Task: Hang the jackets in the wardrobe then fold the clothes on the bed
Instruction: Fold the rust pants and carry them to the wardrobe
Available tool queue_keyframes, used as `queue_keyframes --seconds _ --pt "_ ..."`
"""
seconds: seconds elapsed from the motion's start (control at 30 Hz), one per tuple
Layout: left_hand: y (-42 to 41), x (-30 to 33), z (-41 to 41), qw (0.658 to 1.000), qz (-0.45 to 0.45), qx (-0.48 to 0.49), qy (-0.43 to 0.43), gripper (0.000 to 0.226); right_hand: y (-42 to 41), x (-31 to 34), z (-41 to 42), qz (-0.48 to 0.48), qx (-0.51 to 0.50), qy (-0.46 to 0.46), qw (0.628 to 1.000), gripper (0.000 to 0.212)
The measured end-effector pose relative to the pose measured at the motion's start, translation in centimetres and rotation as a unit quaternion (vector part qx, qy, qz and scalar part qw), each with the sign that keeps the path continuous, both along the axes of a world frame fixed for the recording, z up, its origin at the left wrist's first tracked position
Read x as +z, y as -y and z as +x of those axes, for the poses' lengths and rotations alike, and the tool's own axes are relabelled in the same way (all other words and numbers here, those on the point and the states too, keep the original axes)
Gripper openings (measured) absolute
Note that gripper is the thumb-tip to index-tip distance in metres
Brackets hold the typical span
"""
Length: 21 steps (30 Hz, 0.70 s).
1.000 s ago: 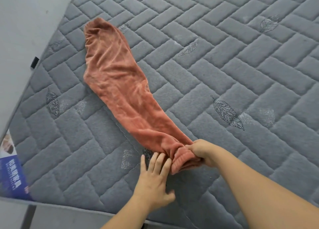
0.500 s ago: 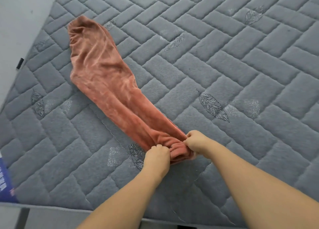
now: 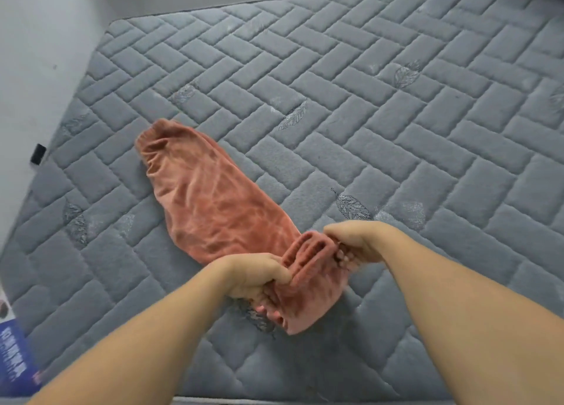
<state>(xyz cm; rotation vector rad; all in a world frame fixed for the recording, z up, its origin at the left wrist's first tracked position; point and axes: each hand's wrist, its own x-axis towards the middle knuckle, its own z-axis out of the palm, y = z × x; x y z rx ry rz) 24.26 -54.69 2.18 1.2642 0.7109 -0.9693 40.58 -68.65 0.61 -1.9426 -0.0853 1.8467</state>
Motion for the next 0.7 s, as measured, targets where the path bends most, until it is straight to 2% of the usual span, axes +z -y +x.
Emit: queue_keyframes --seconds 0.1,0.17,0.2,0.27,0.33,0.37,0.47,0.53,0.7 --pt "-7.2 1.8 -2.3 0.988 0.003 0.148 0.038 0.022 -6.5 1.3 -0.4 0.089 -0.061 -0.035 0.994 0.034" --pt "-10.9 1.7 -4.1 0.958 0.000 0.277 0.073 0.026 -10.8 1.5 -1.1 0.120 -0.040 -0.049 0.991 0.022" --pt "-12.3 1.4 -5.0 0.939 -0.005 0.330 0.100 0.030 -12.9 1.3 -1.6 0.124 -0.015 -0.046 0.991 0.023" --pt "-14.3 0.1 -6.4 0.908 0.011 0.396 0.137 0.042 -17.4 0.9 -2.6 0.152 0.027 0.032 0.987 0.021" --pt "-15.7 -1.4 -6.6 0.888 0.056 0.434 0.145 0.065 -21.6 0.4 -3.7 0.198 0.038 0.135 0.970 0.004" --pt "-16.7 -2.0 -6.4 0.873 0.092 0.455 0.152 0.066 -23.5 0.2 -4.2 0.214 0.034 0.170 0.961 0.009" --pt "-21.9 -2.6 -4.7 0.822 0.181 0.510 0.179 0.041 -28.9 -0.5 -4.6 0.255 0.002 0.233 0.938 0.010" --pt "-27.1 -2.2 -2.7 0.799 0.215 0.520 0.211 0.035 -32.9 -0.6 -4.0 0.276 -0.033 0.265 0.923 0.009" --pt "-40.8 -2.5 4.1 0.783 0.291 0.477 0.274 0.033 -43.8 -1.2 -0.3 0.278 -0.067 0.394 0.874 0.015"
